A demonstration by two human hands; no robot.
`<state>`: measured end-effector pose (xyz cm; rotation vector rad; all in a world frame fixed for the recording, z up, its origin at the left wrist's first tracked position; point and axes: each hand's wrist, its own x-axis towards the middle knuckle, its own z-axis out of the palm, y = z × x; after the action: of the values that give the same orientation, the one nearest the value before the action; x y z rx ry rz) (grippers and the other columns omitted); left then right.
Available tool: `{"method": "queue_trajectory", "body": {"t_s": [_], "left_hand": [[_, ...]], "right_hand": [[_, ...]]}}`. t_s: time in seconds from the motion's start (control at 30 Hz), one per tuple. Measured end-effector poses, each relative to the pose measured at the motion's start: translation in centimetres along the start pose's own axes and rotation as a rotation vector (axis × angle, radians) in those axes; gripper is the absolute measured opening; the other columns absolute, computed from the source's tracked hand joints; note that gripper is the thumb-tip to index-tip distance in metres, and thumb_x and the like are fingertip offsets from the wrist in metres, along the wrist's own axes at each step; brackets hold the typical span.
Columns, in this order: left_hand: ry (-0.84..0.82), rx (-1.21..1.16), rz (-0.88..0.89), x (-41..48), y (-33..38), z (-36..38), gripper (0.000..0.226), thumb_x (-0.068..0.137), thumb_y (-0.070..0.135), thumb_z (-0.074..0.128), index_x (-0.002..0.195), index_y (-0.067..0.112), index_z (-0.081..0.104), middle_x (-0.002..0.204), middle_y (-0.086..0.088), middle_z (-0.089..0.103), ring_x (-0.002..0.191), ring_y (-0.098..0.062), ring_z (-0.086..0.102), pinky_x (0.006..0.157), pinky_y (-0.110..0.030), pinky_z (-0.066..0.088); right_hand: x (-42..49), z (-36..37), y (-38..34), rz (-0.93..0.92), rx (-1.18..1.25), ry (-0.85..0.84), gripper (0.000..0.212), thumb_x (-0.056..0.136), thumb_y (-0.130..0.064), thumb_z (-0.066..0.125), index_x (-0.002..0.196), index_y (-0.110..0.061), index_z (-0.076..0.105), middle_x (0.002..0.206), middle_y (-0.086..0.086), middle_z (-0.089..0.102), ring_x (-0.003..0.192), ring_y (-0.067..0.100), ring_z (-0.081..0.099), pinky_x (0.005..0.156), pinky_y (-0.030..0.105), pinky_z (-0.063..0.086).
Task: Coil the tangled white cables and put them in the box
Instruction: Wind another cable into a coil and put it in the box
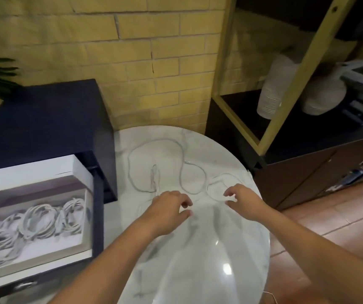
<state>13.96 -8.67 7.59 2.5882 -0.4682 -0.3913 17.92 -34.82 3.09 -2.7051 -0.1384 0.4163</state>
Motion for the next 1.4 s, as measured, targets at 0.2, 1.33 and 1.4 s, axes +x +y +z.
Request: {"method": "queue_trajectory", "body": {"t_s": [0.2, 1.33, 1.4], "left_hand": [[-0.107, -0.074, -0.105, 3.2, 1.5, 4.0, 0.029, 0.093, 0.042, 0.055, 0.118, 0.028, 0.061, 0.112, 0.012, 0.058, 0.106, -0.007, 0.055, 0.097, -0.029, 0.045], [0.437, -0.815, -0.346, 4.1, 6.7, 4.4, 0.025, 0.100, 0.027, 0.045, 0.094, 0.022, 0.068, 0.100, 0.016, 0.068, 0.094, 0.002, 0.059, 0.077, -0.016, 0.041], [0.473, -0.836, -0.346, 3.6, 6.6, 3.6, 0.029, 0.102, 0.026, 0.039, 0.091, 0.017, 0.064, 0.083, 0.011, 0.068, 0.083, -0.006, 0.061, 0.074, -0.020, 0.042]], "right_hand": [[1.5, 0.3, 6.6, 0.008, -0.169, -0.167, 0.057, 0.093, -0.024, 0.056, 0.145, -0.020, 0.033, 0.150, 0.001, 0.032, 0.131, 0.028, 0.038, 0.106, 0.038, 0.038], [-0.3, -10.3, -2.7, -0.241, 0.777, -0.033, 0.022, 0.101, -0.017, 0.045, 0.114, -0.015, 0.063, 0.076, 0.000, 0.061, 0.057, 0.009, 0.052, 0.057, 0.021, 0.046], [-0.1, -9.9, -2.0, -0.198, 0.611, 0.123, 0.029, 0.098, -0.017, 0.052, 0.126, -0.020, 0.055, 0.101, -0.001, 0.056, 0.067, 0.012, 0.058, 0.064, 0.022, 0.050]]}}
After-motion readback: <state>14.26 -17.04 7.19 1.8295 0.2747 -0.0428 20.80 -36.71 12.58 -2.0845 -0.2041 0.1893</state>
